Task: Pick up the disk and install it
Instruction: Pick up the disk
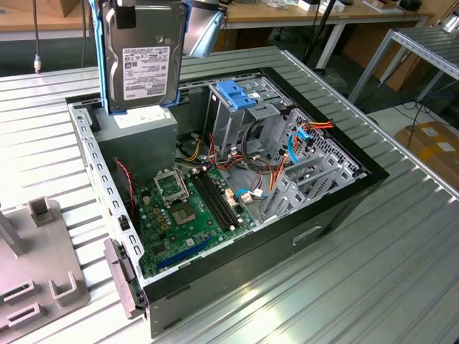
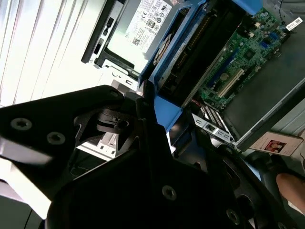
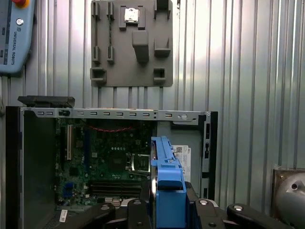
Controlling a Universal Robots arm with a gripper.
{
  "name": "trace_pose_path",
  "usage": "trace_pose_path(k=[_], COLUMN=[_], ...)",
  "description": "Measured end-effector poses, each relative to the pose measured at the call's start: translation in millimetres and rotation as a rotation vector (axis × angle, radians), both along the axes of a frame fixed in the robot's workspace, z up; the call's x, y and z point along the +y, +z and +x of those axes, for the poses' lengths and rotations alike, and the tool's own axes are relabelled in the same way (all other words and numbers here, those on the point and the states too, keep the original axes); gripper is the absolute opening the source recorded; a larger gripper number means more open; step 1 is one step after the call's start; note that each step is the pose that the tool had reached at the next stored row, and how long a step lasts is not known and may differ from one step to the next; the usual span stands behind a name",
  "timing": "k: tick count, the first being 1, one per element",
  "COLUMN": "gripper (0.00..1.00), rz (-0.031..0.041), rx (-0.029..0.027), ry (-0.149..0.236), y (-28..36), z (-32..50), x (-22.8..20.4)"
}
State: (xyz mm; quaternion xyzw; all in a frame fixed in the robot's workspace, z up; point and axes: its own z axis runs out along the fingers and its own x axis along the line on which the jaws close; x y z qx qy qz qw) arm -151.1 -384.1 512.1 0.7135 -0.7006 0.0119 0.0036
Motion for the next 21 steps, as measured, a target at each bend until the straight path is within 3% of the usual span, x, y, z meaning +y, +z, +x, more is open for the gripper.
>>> trace_pose_path(k=[14,18,21], gripper=[0.37,0.37,0.37], rz=[0.0001,0.0,0.0001], rx=[-0.0001,0.0,-0.0001], ry=[0.0,0.0,0.0], y=[-0.1,0.0,0.0], z=[7.2,25.8,32.7], x=[0.0,0.0,0.0])
